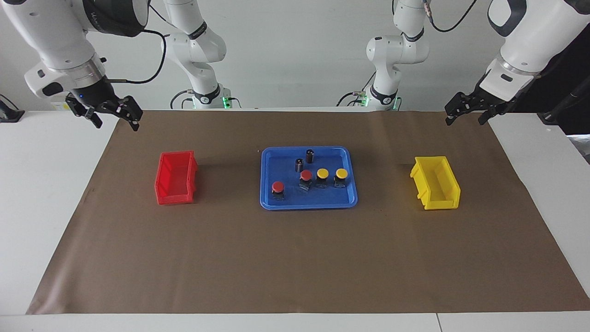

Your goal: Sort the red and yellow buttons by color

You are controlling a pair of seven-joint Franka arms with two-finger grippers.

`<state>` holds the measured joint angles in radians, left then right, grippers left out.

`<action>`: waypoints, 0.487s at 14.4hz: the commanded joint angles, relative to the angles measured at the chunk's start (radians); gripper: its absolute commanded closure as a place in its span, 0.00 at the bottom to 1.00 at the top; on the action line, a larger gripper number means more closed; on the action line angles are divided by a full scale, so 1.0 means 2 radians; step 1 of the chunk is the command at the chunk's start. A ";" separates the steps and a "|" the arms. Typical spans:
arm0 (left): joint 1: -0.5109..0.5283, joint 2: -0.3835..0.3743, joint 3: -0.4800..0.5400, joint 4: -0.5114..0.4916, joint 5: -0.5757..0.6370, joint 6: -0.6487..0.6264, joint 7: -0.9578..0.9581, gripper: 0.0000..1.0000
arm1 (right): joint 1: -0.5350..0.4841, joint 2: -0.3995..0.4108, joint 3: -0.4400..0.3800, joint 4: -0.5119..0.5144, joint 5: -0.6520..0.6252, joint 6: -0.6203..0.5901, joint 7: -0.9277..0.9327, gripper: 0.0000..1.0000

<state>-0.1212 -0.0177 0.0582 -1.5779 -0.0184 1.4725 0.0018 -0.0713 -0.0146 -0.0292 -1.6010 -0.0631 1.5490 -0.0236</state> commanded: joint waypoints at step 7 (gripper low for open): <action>0.002 -0.003 -0.002 0.003 0.009 -0.008 0.003 0.00 | -0.001 -0.010 0.001 -0.011 0.002 0.000 -0.004 0.00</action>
<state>-0.1213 -0.0177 0.0581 -1.5777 -0.0184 1.4725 0.0018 -0.0714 -0.0146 -0.0292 -1.6010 -0.0631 1.5490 -0.0236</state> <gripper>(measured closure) 0.000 0.000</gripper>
